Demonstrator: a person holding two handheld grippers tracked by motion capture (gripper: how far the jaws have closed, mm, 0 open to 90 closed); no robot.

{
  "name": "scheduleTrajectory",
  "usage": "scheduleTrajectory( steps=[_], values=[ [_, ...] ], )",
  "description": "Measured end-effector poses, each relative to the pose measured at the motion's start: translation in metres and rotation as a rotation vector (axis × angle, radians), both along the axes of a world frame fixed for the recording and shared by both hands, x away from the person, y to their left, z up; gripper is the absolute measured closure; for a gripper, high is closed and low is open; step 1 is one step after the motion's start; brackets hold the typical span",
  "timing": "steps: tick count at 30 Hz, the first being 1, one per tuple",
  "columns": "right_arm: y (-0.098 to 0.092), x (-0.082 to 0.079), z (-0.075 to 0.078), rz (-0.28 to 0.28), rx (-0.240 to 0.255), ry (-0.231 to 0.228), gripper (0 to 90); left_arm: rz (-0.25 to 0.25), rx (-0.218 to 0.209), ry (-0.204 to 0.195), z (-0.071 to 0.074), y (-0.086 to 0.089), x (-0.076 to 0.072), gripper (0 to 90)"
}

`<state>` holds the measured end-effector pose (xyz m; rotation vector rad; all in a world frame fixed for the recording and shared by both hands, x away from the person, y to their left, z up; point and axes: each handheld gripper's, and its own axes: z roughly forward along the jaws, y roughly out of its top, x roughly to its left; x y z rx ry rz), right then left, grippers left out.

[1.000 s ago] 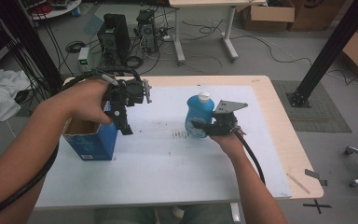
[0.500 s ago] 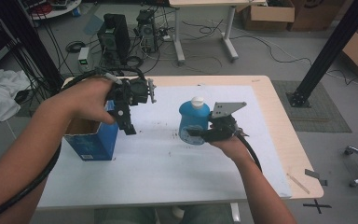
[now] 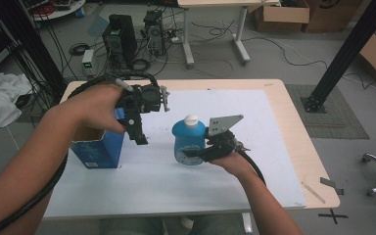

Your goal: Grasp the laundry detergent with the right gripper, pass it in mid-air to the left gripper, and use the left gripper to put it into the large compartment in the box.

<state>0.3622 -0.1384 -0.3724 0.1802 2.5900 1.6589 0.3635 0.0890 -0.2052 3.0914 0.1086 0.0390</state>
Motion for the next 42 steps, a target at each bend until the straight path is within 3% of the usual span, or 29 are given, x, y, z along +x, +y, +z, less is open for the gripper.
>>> scheduleTrajectory(
  steps=[15,29,34,35,42],
  values=[
    [0.041,-0.007,-0.007,0.091,-0.001,0.007,45.8,-0.028,0.004,0.018,-0.006,-0.013,-0.008,0.1],
    [0.066,-0.009,-0.002,0.127,-0.001,-0.005,45.9,-0.036,0.007,0.059,-0.019,-0.023,-0.009,0.1],
    [0.072,-0.010,-0.001,0.135,0.002,-0.007,46.0,-0.044,0.009,0.061,-0.023,-0.025,-0.010,0.3],
    [0.076,-0.009,0.000,0.139,0.009,-0.029,46.0,-0.043,0.011,0.065,-0.024,-0.026,-0.010,0.5],
    [0.080,-0.009,0.002,0.148,0.011,-0.024,46.0,-0.044,0.021,0.057,-0.026,-0.027,-0.010,1.2]
  ],
)
